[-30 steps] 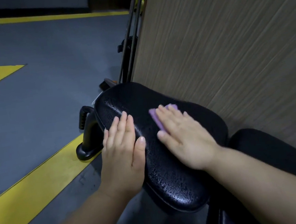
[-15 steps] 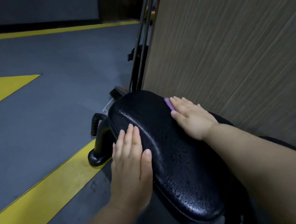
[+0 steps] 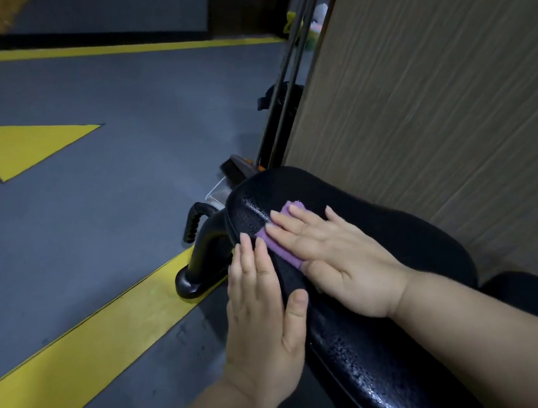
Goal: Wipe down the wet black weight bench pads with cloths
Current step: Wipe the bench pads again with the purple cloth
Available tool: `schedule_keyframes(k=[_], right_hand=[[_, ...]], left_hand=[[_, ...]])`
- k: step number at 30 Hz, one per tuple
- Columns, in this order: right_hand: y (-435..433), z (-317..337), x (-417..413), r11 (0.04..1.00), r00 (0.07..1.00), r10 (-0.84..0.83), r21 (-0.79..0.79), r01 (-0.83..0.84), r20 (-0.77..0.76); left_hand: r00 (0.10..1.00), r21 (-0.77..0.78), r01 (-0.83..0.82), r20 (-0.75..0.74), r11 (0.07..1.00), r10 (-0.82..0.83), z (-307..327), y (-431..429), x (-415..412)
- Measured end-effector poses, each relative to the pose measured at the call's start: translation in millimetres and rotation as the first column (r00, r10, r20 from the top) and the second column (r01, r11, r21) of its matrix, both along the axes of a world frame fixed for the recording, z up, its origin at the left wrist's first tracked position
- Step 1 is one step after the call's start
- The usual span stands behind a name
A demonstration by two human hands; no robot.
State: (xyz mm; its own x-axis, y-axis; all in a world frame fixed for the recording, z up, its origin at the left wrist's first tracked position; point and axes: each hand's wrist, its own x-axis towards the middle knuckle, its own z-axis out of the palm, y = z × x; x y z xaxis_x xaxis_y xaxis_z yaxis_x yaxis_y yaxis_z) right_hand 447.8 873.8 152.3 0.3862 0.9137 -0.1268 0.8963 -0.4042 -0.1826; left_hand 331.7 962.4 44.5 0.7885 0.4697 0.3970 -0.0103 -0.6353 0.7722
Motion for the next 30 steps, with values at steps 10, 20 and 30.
schedule_keyframes(k=[10, 20, 30], right_hand=[[56, -2, 65, 0.929, 0.93, -0.367, -0.038, 0.368, 0.03], [65, 0, 30, 0.999, 1.0, 0.031, -0.037, -0.031, 0.0], [93, -7, 96, 0.873, 0.873, -0.488, 0.008, 0.488, 0.004]], left_hand=[[0.998, 0.03, 0.05, -0.031, 0.998, -0.049, -1, 7, -4], [0.999, 0.036, 0.042, -0.022, 0.998, -0.041, -6, 5, -4], [0.999, 0.069, 0.047, -0.018, 0.997, -0.046, -8, 9, -5]])
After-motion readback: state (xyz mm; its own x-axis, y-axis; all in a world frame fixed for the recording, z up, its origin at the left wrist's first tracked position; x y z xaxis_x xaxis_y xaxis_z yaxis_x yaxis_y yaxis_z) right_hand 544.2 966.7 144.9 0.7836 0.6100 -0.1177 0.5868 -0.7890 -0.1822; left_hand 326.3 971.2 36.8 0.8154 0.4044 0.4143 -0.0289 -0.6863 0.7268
